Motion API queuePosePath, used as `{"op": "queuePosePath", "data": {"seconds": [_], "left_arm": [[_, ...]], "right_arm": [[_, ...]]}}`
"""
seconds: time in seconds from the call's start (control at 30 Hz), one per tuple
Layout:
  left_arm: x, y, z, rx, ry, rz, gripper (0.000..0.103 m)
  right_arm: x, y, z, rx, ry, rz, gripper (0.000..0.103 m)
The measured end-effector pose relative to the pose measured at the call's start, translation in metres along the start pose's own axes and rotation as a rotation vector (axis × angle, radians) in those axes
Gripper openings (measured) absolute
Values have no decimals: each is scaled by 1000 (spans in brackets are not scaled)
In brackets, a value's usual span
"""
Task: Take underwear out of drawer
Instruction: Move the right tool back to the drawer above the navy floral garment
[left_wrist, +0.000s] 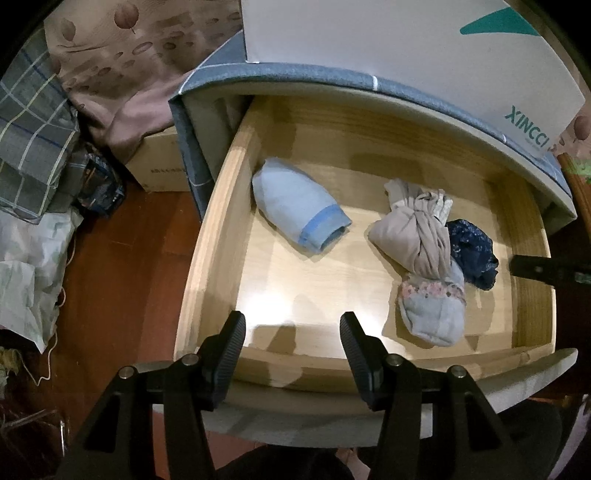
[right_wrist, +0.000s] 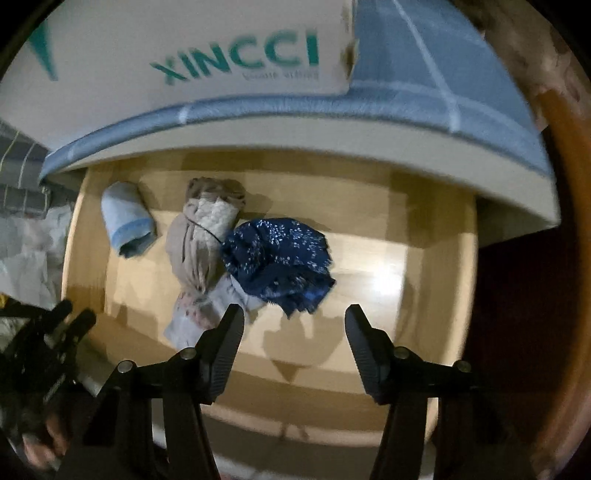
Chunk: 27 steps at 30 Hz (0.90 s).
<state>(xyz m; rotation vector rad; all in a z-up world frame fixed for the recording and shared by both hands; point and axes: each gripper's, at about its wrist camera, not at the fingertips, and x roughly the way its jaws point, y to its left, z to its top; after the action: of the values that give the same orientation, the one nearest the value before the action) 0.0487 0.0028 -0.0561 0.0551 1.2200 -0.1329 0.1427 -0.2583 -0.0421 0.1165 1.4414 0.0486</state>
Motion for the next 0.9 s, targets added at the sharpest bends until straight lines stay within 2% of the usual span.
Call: {"op": "queuePosePath", "data": {"seconds": [0.23,0.4,0.63,0.7,0.9], "left_arm": [[0,0,-1,1,3,-11,54],[2,0,-1,-4,15,-24,54],[5,1,0,-11,23,-42,54],[5,1,0,-11,23,-42,54],[4,2,0,-12,21,-43,54]], "right_arm": [[26,13,17,8,-41,-28,54],[44,19,26,5,-33,-40,54],[61,20,32,-18,28,-85,53],[66,16,33,-1,56,-89,47],[74,16,32,-14,93,-110,43]]}}
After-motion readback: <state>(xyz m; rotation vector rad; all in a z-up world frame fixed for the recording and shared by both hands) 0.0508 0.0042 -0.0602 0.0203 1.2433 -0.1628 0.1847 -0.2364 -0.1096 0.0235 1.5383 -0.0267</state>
